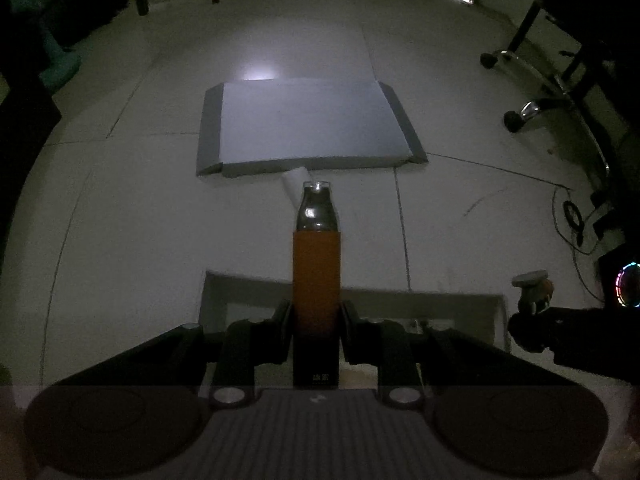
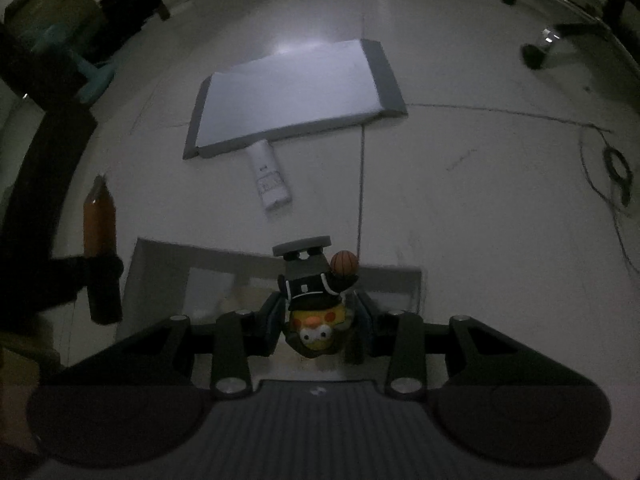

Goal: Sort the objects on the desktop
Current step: 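Carry the orange bottle and figurine over the white box with both tools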

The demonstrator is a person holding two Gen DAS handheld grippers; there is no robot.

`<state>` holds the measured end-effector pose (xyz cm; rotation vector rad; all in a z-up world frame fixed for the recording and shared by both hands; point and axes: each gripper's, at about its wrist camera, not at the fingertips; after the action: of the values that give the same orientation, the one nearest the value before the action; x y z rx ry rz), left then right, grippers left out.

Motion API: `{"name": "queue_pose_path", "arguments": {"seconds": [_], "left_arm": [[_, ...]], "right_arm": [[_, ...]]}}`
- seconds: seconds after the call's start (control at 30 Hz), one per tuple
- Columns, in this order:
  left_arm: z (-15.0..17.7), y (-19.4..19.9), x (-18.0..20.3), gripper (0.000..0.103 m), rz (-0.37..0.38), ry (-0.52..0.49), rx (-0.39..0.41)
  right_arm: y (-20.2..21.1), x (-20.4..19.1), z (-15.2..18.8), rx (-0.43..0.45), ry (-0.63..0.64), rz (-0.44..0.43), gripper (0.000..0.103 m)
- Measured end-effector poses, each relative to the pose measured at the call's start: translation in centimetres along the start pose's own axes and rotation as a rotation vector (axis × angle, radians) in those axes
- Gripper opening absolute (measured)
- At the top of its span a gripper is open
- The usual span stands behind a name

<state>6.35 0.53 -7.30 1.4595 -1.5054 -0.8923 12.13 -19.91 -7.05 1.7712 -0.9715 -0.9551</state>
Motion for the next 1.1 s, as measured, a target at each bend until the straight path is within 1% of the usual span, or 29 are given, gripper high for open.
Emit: {"name": "queue_pose_path", "arguments": {"seconds": [0.07, 0.17, 0.3, 0.43, 0.63, 0.73, 0.8, 0.9, 1.1], "left_arm": [[1.5, -0.1, 0.5, 0.020, -0.018, -0.005, -0.013], [3.3, 0.1, 0.8, 0.020, -0.016, -0.027, -0.049], [5.2, -0.4, 0.6, 0.020, -0.022, -0.013, -0.081], [6.6, -1.0, 0.8, 0.020, -0.035, -0.044, -0.103], [7.8, -2.1, 0.9, 0.020, -0.047, -0.052, -0.107], [8.3, -2.9, 1.2, 0.020, -0.047, -0.080, -0.109], [8.5, -3.6, 1.3, 0.020, -0.039, -0.080, -0.122], [8.9, -4.6, 1.1, 0.020, -0.028, -0.045, -0.145], [10.1, -7.3, 1.2, 0.020, -0.030, -0.038, -0.189]], "right_arm": [[0.3, 0.4, 1.1, -0.007, -0.024, 0.014, 0.041], [0.5, 0.4, 2.3, -0.014, -0.045, 0.014, 0.041], [0.8, -0.1, 3.6, -0.007, -0.056, 0.014, 0.041], [0.0, -0.7, 5.4, -0.009, -0.036, 0.053, 0.041], [-1.8, -1.2, 7.4, -0.032, -0.027, 0.068, 0.041], [-2.8, -1.6, 8.1, -0.049, -0.009, 0.075, 0.041], [-3.5, -1.7, 8.5, -0.065, -0.001, 0.080, 0.041], [-4.8, -1.8, 9.1, -0.087, -0.006, 0.087, 0.041], [-7.3, -1.5, 9.8, -0.123, -0.022, 0.097, 0.041]]}}
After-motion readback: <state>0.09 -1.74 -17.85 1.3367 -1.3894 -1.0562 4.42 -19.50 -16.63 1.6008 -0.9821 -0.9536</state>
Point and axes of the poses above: each gripper's, at about its wrist camera, not at the fingertips, and y roughly against the way its jaws point, x to its right, z to its underside, and after that the axes turned 3 degrees about -y, right-handed
